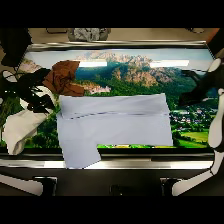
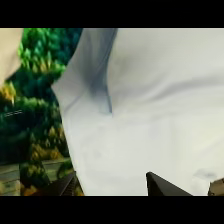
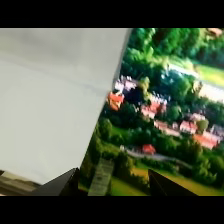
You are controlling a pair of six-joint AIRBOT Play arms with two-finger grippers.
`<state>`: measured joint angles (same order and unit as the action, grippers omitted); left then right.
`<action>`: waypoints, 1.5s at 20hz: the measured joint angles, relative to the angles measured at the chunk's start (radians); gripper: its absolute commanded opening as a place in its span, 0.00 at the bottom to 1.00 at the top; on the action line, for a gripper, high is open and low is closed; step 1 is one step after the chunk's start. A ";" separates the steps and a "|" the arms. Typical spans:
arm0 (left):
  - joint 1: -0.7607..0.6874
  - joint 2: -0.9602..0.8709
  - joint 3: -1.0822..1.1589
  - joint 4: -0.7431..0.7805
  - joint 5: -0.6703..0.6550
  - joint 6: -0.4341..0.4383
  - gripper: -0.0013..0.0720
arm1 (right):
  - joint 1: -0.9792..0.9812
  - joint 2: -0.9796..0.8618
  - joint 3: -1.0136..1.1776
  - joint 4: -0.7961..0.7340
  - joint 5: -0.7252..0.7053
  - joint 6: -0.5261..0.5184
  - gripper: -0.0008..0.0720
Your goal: Fold the shirts.
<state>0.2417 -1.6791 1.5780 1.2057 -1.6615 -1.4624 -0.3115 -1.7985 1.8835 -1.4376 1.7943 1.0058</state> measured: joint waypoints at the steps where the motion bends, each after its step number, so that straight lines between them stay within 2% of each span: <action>1: 0.008 0.046 -0.078 0.000 0.002 0.008 0.73 | -0.016 0.040 -0.046 -0.001 0.000 0.000 0.77; 8: 0.039 0.427 -0.788 -0.007 0.218 0.114 0.73 | -0.054 0.238 -0.453 -0.030 -0.102 -0.033 0.77; 12: 0.047 0.512 -1.003 -0.081 0.326 0.154 0.73 | -0.058 0.266 -0.531 -0.040 -0.132 -0.046 0.79; 14: 0.049 0.528 -1.059 -0.137 0.340 0.163 0.71 | -0.058 0.270 -0.546 -0.040 -0.140 -0.049 0.79; 15: 0.049 0.535 -1.080 -0.155 0.351 0.166 0.63 | -0.058 0.272 -0.554 -0.040 -0.144 -0.050 0.79; 16: 0.049 0.539 -1.099 -0.166 0.364 0.171 0.60 | -0.058 0.273 -0.565 -0.041 -0.146 -0.050 0.80; 17: 0.050 0.540 -1.113 -0.177 0.370 0.172 0.51 | -0.059 0.275 -0.583 -0.047 -0.149 -0.051 0.80; 18: 0.049 0.541 -1.123 -0.181 0.378 0.174 0.32 | -0.060 0.278 -0.605 -0.052 -0.154 -0.051 0.80; 19: 0.050 0.542 -1.132 -0.172 0.391 0.177 0.18 | -0.060 0.283 -0.634 -0.053 -0.164 -0.052 0.87; 20: 0.049 0.542 -1.138 -0.172 0.402 0.180 0.09 | -0.060 0.291 -0.664 -0.055 -0.177 -0.052 0.88; 21: 0.049 0.542 -1.142 -0.174 0.408 0.180 0.06 | -0.060 0.300 -0.698 -0.055 -0.192 -0.052 0.90; 25: 0.049 0.544 -1.148 -0.181 0.416 0.185 0.06 | -0.060 0.320 -0.831 -0.036 -0.253 -0.052 0.89; 29: 0.048 0.547 -1.149 -0.181 0.419 0.201 0.06 | -0.060 0.328 -0.925 0.045 -0.335 -0.047 0.84; 30: 0.048 0.547 -1.149 -0.181 0.420 0.206 0.06 | -0.060 0.330 -0.942 0.071 -0.339 -0.043 0.78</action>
<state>0.2901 -1.1316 0.4294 1.0248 -1.2415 -1.2560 -0.3710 -1.4689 0.9413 -1.3670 1.4551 0.9630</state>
